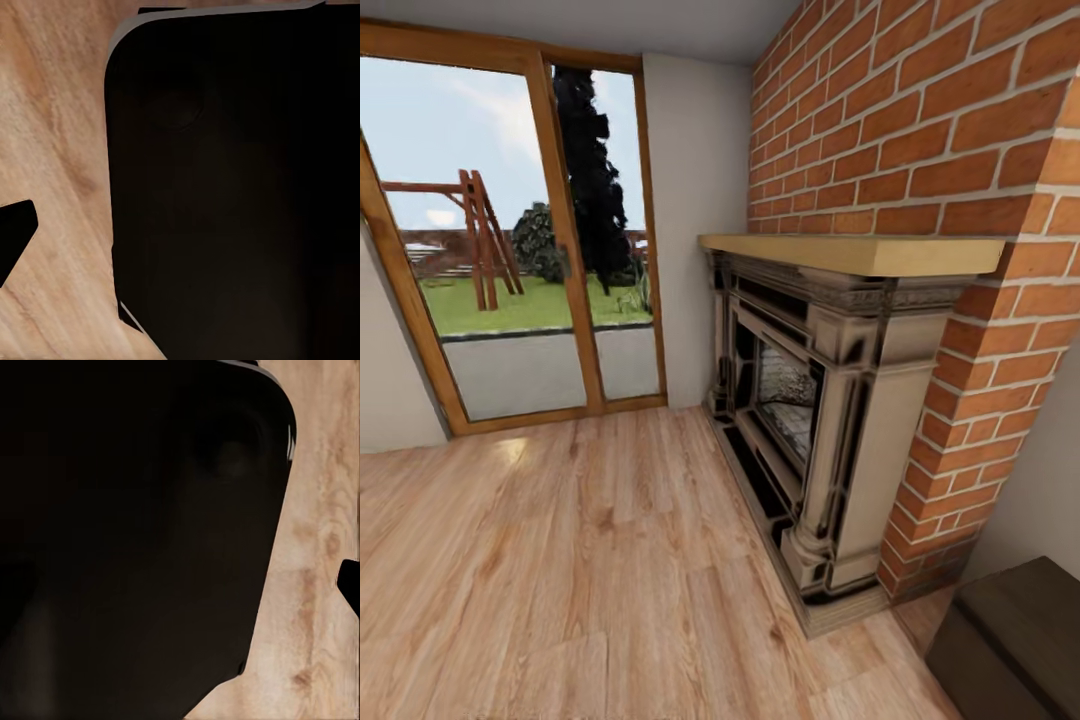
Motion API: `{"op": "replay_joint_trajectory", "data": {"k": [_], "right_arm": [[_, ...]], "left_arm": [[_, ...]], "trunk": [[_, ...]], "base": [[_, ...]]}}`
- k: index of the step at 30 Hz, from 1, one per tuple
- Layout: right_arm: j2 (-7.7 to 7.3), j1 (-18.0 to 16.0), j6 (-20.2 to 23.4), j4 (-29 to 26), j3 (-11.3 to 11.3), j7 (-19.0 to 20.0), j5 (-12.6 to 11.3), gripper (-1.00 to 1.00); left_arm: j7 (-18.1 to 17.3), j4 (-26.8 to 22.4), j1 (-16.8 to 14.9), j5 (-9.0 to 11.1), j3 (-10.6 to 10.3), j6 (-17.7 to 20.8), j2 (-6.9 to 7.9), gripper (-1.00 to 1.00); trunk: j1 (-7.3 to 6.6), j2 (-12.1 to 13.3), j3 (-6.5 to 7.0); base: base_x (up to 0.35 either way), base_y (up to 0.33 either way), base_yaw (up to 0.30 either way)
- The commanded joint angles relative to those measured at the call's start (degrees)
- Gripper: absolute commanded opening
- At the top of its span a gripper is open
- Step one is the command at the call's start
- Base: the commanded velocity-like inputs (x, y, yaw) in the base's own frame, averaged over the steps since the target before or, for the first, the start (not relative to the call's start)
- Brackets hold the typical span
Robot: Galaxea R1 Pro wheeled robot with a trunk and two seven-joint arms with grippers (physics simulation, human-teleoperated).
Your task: Turn on the radio receiver that's on the table in the living room.
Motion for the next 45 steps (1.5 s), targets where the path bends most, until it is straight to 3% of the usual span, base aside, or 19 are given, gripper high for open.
{"op": "replay_joint_trajectory", "data": {"k": [1, 5, 6, 45], "right_arm": [[0.00, 0.00, 0.00, 0.00, 0.33, 0.00, 0.00, 1.00], [0.00, 0.00, 0.00, 0.00, 1.61, 0.00, 0.00, 1.00], [0.00, 0.00, 0.00, 0.00, 11.70, 0.00, 0.00, 1.00], [0.00, 0.00, -0.53, 0.00, 11.70, -0.52, 0.09, 1.00]], "left_arm": [[0.00, 0.00, 0.00, 0.01, 0.00, 0.00, 0.00, 1.00], [0.00, 0.00, 0.00, 0.03, 0.11, 0.00, 0.00, 1.00], [0.00, 0.00, 0.00, 0.03, 0.20, 0.00, 0.00, 1.00], [0.00, 0.00, 0.00, 0.04, 0.35, 0.00, 0.00, 1.00]], "trunk": [[0.00, 0.00, 0.00], [0.00, 0.00, 0.00], [0.00, 0.00, 0.00], [0.00, 0.00, 0.00]], "base": [[0.000, 0.000, 0.290], [0.000, 0.000, 0.291], [0.000, 0.000, 0.291], [0.000, 0.000, 0.292]]}}
